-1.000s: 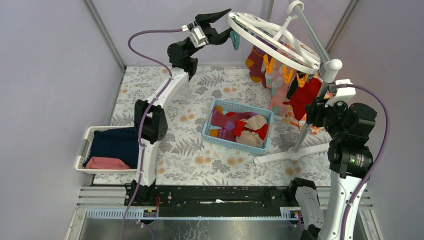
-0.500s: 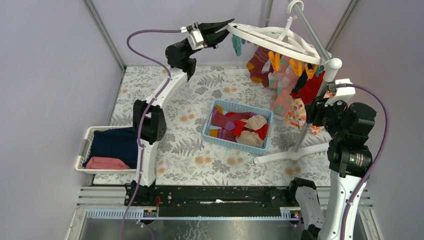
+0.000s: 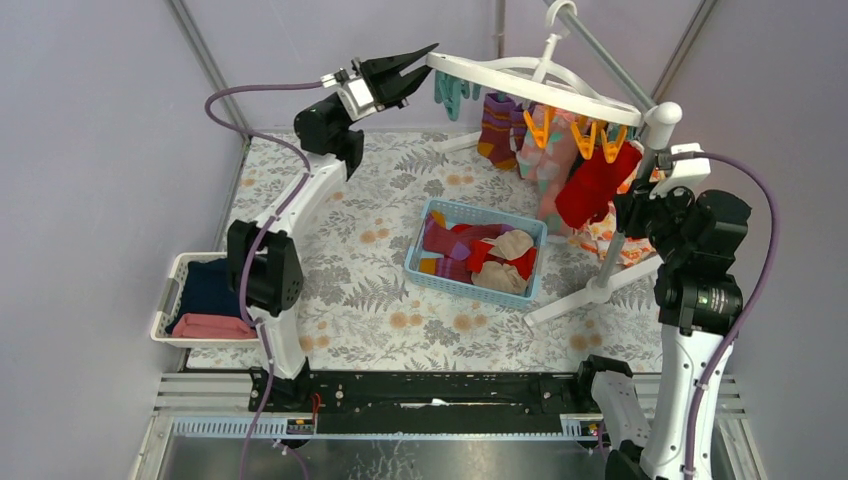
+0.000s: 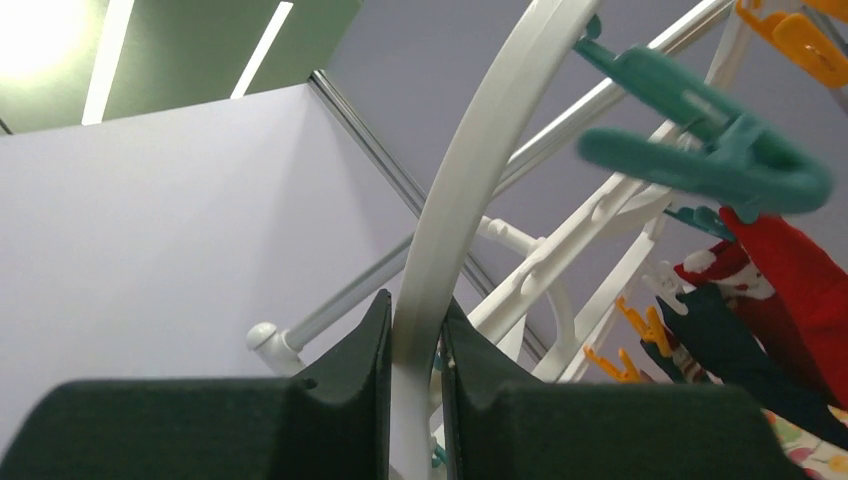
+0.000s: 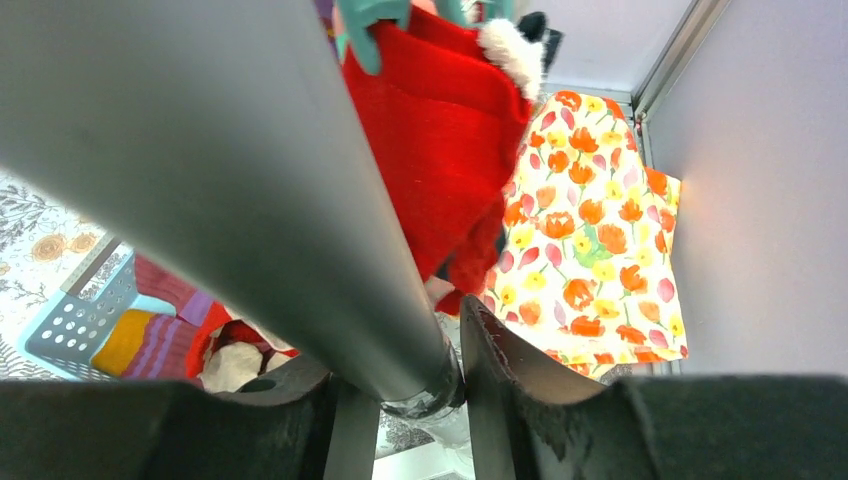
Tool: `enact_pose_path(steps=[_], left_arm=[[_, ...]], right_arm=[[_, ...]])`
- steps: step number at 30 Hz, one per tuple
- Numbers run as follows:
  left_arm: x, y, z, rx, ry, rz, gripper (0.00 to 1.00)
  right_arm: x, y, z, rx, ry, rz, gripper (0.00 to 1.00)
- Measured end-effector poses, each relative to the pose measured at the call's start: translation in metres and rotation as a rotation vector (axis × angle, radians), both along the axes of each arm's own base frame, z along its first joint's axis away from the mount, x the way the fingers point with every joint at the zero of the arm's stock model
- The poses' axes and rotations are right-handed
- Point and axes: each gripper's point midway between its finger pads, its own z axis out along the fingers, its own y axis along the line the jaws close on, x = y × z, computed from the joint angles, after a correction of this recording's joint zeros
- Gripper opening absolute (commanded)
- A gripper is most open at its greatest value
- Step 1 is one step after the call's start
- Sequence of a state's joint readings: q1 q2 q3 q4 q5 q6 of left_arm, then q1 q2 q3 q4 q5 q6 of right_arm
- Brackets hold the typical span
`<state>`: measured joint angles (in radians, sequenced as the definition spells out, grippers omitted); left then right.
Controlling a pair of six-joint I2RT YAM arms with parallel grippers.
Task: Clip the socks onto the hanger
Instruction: Adjust the clothesline at the center of the board.
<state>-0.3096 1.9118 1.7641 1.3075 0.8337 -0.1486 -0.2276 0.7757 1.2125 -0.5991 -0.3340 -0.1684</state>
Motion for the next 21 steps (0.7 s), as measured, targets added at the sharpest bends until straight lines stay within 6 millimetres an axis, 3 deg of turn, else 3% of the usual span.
enact_pose_path(steps=[6,16,21], left_arm=[[-0.014,0.016,0.008,-0.012,-0.03,0.042,0.0],[-0.021,0.023,0.012,-0.017,-0.042,0.068,0.0],[-0.038,0.027,0.024,-0.017,-0.063,0.075,0.0]], right_arm=[[0.02,-0.001,0.003,-0.015,0.011,0.033,0.33],[0.044,-0.001,0.007,-0.022,0.012,0.072,0.33],[0.057,0.004,0.006,-0.005,0.026,0.121,0.33]])
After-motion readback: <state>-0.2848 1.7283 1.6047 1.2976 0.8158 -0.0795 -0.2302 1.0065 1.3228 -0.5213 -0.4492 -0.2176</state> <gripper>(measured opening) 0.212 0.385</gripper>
